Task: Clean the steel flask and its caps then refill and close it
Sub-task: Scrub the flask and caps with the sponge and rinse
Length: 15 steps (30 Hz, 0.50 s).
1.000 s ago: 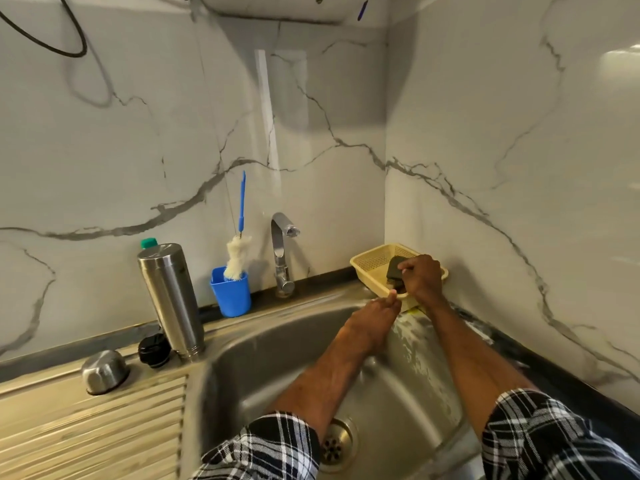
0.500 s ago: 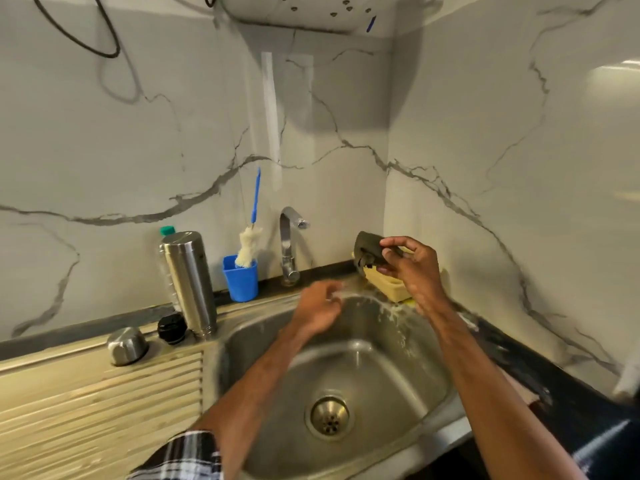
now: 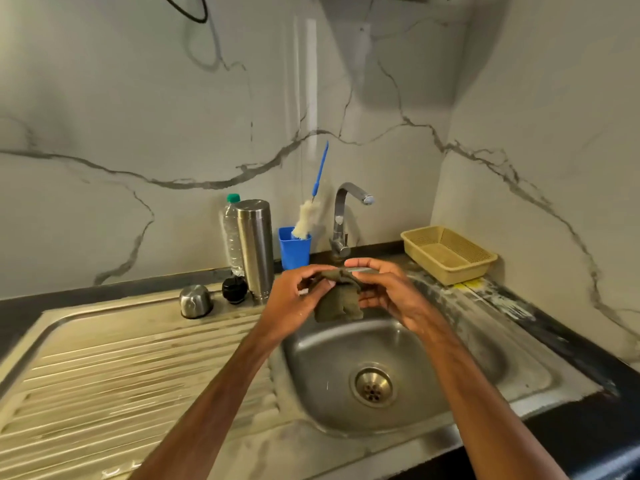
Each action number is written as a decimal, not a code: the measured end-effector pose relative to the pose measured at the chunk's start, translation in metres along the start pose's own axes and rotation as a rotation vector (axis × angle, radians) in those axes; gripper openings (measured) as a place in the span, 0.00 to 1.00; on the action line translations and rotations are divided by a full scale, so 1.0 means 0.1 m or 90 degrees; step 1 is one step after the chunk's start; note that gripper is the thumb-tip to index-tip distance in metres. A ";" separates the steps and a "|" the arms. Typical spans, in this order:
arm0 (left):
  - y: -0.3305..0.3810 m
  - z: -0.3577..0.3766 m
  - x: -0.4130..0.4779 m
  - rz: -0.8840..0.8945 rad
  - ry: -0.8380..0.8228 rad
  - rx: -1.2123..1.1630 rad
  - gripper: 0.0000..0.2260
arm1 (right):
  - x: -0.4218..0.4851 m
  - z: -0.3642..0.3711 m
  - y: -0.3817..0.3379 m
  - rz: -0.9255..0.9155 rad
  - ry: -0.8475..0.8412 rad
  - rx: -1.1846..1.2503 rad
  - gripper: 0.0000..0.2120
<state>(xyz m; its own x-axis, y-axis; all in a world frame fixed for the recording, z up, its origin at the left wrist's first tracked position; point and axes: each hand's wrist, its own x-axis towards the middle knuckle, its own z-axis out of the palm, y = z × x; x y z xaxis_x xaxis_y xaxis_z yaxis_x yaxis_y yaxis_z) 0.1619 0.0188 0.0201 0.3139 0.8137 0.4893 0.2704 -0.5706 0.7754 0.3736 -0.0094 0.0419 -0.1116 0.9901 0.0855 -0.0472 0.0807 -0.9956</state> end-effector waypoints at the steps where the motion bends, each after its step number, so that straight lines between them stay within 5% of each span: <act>1: -0.04 -0.02 0.02 -0.022 0.031 -0.020 0.07 | 0.05 0.06 0.02 0.013 -0.010 -0.017 0.14; 7: -0.18 -0.14 0.07 -0.070 0.112 0.019 0.28 | 0.25 0.31 0.15 0.068 0.014 -0.047 0.33; 11: -0.22 -0.16 0.04 -0.110 0.076 -0.008 0.29 | 0.21 0.41 0.27 -0.008 -0.005 -0.026 0.19; 15: -0.15 -0.13 0.02 -0.177 0.032 -0.055 0.14 | 0.20 0.39 0.29 -0.043 0.080 -0.007 0.12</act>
<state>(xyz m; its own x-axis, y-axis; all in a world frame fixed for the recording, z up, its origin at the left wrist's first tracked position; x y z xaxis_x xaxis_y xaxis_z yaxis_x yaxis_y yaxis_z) 0.1464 0.0309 0.0148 0.1931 0.9432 0.2704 0.2611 -0.3150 0.9125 0.3316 0.0085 0.0162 0.0161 0.9888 0.1483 -0.0396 0.1488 -0.9881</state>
